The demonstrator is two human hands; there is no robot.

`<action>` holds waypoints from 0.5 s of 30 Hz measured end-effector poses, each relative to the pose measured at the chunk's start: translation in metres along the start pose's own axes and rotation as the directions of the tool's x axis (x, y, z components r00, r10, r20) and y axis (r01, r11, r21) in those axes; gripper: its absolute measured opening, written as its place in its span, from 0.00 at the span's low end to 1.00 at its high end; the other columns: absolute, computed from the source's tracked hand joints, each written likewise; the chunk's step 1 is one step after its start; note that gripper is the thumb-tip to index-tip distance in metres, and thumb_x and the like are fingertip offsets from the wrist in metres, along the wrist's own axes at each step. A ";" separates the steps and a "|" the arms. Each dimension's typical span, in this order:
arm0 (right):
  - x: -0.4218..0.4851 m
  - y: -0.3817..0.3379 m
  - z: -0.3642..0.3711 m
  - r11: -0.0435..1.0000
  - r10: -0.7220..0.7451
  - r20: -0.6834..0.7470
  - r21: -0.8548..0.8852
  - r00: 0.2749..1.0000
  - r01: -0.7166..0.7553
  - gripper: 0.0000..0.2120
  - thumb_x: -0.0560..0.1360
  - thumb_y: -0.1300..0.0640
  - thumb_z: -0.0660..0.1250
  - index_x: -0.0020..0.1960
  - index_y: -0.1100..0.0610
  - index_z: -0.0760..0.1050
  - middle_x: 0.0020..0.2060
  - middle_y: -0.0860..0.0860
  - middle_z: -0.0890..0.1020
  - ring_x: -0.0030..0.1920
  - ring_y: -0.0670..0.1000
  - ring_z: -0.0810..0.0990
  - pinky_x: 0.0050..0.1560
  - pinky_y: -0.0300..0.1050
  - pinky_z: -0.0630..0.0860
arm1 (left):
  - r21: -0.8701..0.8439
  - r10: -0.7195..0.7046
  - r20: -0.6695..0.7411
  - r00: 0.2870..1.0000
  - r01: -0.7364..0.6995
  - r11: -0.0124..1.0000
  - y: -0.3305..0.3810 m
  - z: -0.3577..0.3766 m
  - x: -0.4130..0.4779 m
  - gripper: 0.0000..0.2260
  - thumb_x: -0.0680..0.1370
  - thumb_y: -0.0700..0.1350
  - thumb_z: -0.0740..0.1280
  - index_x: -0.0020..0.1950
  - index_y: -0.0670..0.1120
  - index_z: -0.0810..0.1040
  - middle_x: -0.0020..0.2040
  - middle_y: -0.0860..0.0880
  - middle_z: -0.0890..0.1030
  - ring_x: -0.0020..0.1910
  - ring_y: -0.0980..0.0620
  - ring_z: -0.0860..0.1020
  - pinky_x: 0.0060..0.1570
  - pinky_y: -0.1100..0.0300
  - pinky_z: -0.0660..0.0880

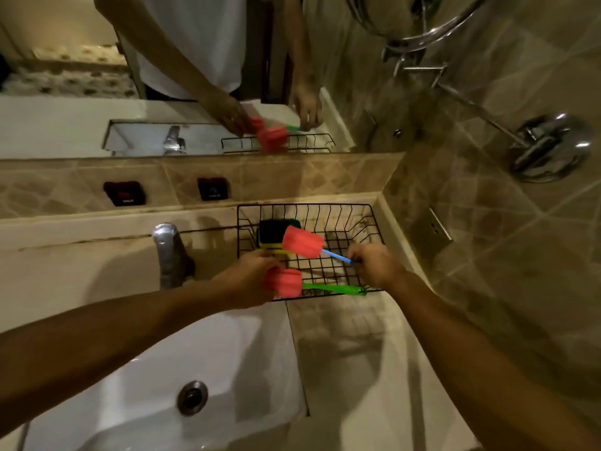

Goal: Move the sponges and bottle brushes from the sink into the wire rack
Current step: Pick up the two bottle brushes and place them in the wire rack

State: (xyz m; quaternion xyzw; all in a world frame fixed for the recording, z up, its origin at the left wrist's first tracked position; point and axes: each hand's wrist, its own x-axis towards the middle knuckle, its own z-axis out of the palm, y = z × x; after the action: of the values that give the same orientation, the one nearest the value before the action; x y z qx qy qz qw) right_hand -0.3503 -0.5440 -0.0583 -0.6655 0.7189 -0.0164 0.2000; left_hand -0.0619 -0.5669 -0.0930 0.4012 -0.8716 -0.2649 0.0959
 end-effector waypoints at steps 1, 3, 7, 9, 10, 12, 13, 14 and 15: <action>0.010 0.005 0.002 1.000 0.009 0.027 -0.023 1.000 -0.008 0.09 0.72 0.67 0.65 0.47 0.56 0.79 0.41 0.57 0.82 0.41 0.57 0.81 0.42 0.48 0.81 | 0.000 -0.023 0.011 1.000 0.023 1.000 -0.003 0.005 0.005 0.19 0.68 0.47 0.75 0.58 0.49 0.76 0.59 0.46 0.76 0.54 0.48 0.77 0.49 0.61 0.73; 0.029 0.013 0.009 0.996 -0.002 0.083 -0.094 0.997 0.010 0.07 0.75 0.64 0.64 0.48 0.56 0.79 0.38 0.50 0.79 0.37 0.48 0.77 0.38 0.38 0.79 | -0.059 -0.017 0.029 0.999 0.018 0.998 -0.008 0.015 0.015 0.19 0.68 0.44 0.74 0.57 0.50 0.74 0.58 0.43 0.76 0.52 0.48 0.77 0.47 0.59 0.76; 0.064 0.014 0.029 0.985 0.024 0.185 -0.171 0.982 0.008 0.11 0.76 0.66 0.63 0.50 0.53 0.79 0.45 0.55 0.80 0.43 0.56 0.81 0.47 0.52 0.82 | -0.294 -0.012 0.197 0.980 0.071 0.953 -0.013 0.016 0.028 0.16 0.70 0.55 0.66 0.56 0.54 0.72 0.62 0.31 0.71 0.57 0.33 0.71 0.60 0.37 0.69; 0.076 0.011 0.037 0.973 0.009 0.278 -0.225 0.961 0.056 0.13 0.76 0.66 0.62 0.53 0.52 0.78 0.48 0.55 0.80 0.47 0.57 0.81 0.50 0.53 0.82 | -0.401 -0.024 0.176 0.984 0.094 0.911 -0.013 0.017 0.032 0.13 0.71 0.51 0.67 0.56 0.55 0.73 0.62 0.30 0.71 0.59 0.31 0.71 0.60 0.42 0.71; 0.081 0.010 0.040 0.967 -0.022 0.291 -0.236 0.957 0.094 0.14 0.76 0.66 0.62 0.54 0.52 0.78 0.49 0.56 0.80 0.48 0.57 0.81 0.50 0.54 0.81 | -0.414 -0.056 0.133 0.990 0.107 0.904 -0.015 0.020 0.033 0.14 0.73 0.47 0.68 0.58 0.51 0.75 0.62 0.33 0.73 0.59 0.33 0.73 0.59 0.51 0.76; 0.089 0.011 0.049 0.955 -0.095 0.276 -0.247 0.957 0.166 0.12 0.77 0.65 0.61 0.54 0.52 0.78 0.49 0.56 0.81 0.49 0.59 0.80 0.48 0.54 0.79 | -0.403 -0.143 0.090 0.986 0.167 0.900 -0.024 0.031 0.038 0.13 0.74 0.44 0.68 0.59 0.47 0.77 0.60 0.40 0.77 0.56 0.42 0.78 0.51 0.64 0.77; 0.093 0.012 0.054 0.949 -0.131 0.261 -0.247 0.956 0.197 0.11 0.78 0.64 0.61 0.54 0.53 0.78 0.48 0.56 0.82 0.50 0.59 0.80 0.47 0.54 0.78 | -0.313 -0.131 0.097 0.987 0.155 0.937 -0.028 0.037 0.040 0.16 0.74 0.48 0.68 0.60 0.46 0.76 0.60 0.40 0.76 0.56 0.42 0.78 0.52 0.61 0.77; 0.095 0.013 0.060 0.946 -0.158 0.247 -0.240 0.956 0.219 0.10 0.78 0.63 0.62 0.54 0.53 0.78 0.48 0.57 0.82 0.50 0.59 0.80 0.46 0.54 0.78 | -0.209 -0.131 0.144 0.981 0.160 0.965 -0.031 0.040 0.042 0.20 0.72 0.52 0.68 0.61 0.44 0.75 0.62 0.39 0.75 0.58 0.41 0.76 0.56 0.54 0.77; 0.097 0.012 0.065 0.945 -0.178 0.235 -0.230 0.956 0.233 0.10 0.78 0.63 0.62 0.54 0.53 0.78 0.48 0.57 0.82 0.50 0.59 0.80 0.47 0.53 0.78 | -0.140 -0.149 0.196 0.969 0.178 0.974 -0.033 0.044 0.044 0.23 0.72 0.55 0.67 0.62 0.42 0.74 0.63 0.38 0.74 0.60 0.39 0.74 0.59 0.47 0.75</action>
State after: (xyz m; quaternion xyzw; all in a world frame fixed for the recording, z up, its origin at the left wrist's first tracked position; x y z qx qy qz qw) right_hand -0.3449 -0.6206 -0.1478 -0.7552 0.6161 0.1262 0.1850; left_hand -0.0858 -0.6009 -0.1494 0.4370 -0.8171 -0.3753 0.0240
